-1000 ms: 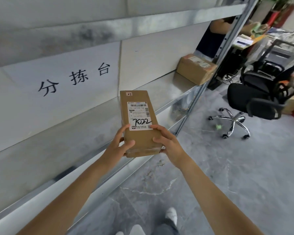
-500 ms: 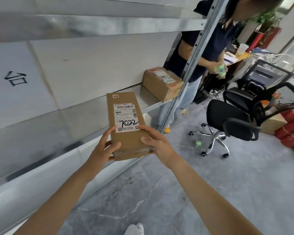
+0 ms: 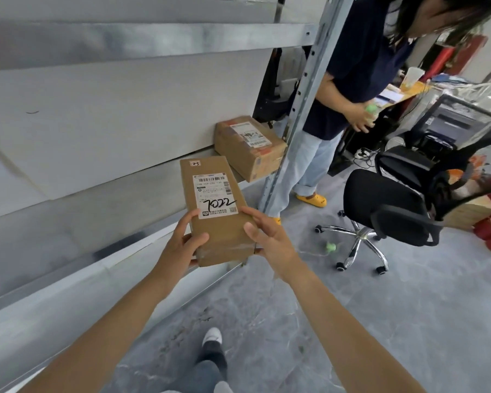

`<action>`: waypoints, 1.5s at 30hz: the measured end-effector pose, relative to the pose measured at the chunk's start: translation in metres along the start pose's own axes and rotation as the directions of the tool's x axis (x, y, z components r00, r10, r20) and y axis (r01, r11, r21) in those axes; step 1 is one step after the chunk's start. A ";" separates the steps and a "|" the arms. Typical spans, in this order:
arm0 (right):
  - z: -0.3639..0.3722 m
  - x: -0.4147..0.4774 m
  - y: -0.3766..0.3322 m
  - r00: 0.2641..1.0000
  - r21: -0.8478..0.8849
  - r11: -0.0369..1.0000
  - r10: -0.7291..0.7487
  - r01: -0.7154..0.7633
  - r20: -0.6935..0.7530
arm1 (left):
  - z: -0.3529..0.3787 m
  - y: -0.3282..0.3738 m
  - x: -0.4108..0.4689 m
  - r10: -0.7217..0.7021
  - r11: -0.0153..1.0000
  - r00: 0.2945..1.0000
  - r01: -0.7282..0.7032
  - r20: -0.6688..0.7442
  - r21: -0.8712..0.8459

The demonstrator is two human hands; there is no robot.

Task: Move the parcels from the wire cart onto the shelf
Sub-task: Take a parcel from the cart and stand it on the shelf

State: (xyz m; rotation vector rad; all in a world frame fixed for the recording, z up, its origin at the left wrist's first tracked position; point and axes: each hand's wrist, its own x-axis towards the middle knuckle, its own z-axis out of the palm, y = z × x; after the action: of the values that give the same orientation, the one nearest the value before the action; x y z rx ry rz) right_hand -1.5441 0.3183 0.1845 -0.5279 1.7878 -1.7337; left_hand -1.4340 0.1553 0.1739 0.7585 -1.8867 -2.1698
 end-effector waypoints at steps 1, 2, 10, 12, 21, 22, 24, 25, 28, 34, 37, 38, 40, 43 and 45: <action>-0.004 0.009 0.001 1.000 -0.020 1.000 -0.012 0.011 -0.004 | 0.003 0.002 0.008 0.001 1.000 1.000 -0.001 -0.004 0.013; -0.007 0.018 0.000 1.000 -0.043 0.999 -0.024 0.024 -0.005 | 0.005 0.004 0.016 0.003 1.000 1.000 -0.003 -0.010 0.018; -0.034 0.108 -0.006 0.996 -0.258 0.964 -0.044 0.062 0.076 | 0.013 0.015 0.097 -0.033 0.999 0.999 0.033 -0.032 -0.028; -0.039 0.126 -0.007 0.992 -0.275 0.960 -0.023 0.057 0.127 | 0.013 0.016 0.111 -0.045 0.998 0.999 0.044 -0.022 -0.049; -0.065 0.173 0.007 0.982 -0.534 0.827 -0.102 0.173 0.160 | 0.025 0.000 0.157 0.094 0.993 0.995 -0.092 -0.016 0.075; -0.067 0.175 0.010 0.982 -0.541 0.822 -0.107 0.177 0.159 | 0.025 -0.002 0.159 0.094 0.990 0.995 -0.091 -0.022 0.107; -0.068 0.178 0.016 0.982 -0.562 0.807 -0.113 0.180 0.152 | 0.025 -0.004 0.162 0.068 0.987 0.997 -0.061 -0.039 0.152; -0.069 0.179 0.018 0.981 -0.576 0.795 -0.128 0.191 0.149 | 0.026 -0.005 0.163 0.065 0.984 0.997 -0.056 -0.047 0.167; -0.073 0.186 0.021 0.970 -0.627 0.740 -0.175 0.244 0.170 | 0.029 -0.004 0.168 0.082 0.967 0.995 -0.064 -0.062 0.246; -0.088 0.205 0.025 0.937 -0.706 0.624 -0.139 0.335 0.321 | 0.047 -0.006 0.176 0.100 0.950 0.983 -0.049 -0.152 0.307; -0.093 0.212 0.019 0.924 -0.778 0.516 -0.072 0.357 0.377 | 0.053 -0.010 0.178 0.125 0.946 0.969 -0.053 -0.211 0.319; -0.095 0.213 0.017 0.920 -0.796 0.480 -0.062 0.368 0.387 | 0.055 -0.011 0.179 0.131 0.951 0.964 -0.057 -0.230 0.303; -0.096 0.217 0.014 0.911 -0.826 0.407 -0.039 0.390 0.411 | 0.059 -0.013 0.179 0.136 0.963 0.955 -0.064 -0.264 0.263; -0.096 0.221 0.009 0.903 -0.848 0.346 0.004 0.402 0.430 | 0.064 -0.012 0.178 0.141 0.965 0.948 -0.066 -0.286 0.254; -0.096 0.222 0.005 0.895 -0.847 0.333 0.021 0.414 0.446 | 0.066 -0.011 0.177 0.140 0.962 0.949 -0.063 -0.281 0.265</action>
State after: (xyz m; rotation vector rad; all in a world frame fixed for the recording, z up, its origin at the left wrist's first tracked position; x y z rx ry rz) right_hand -1.7723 0.2476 0.1478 -1.5107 2.3256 -0.3854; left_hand -1.6149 0.1370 0.1213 0.9487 -2.0096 -1.6616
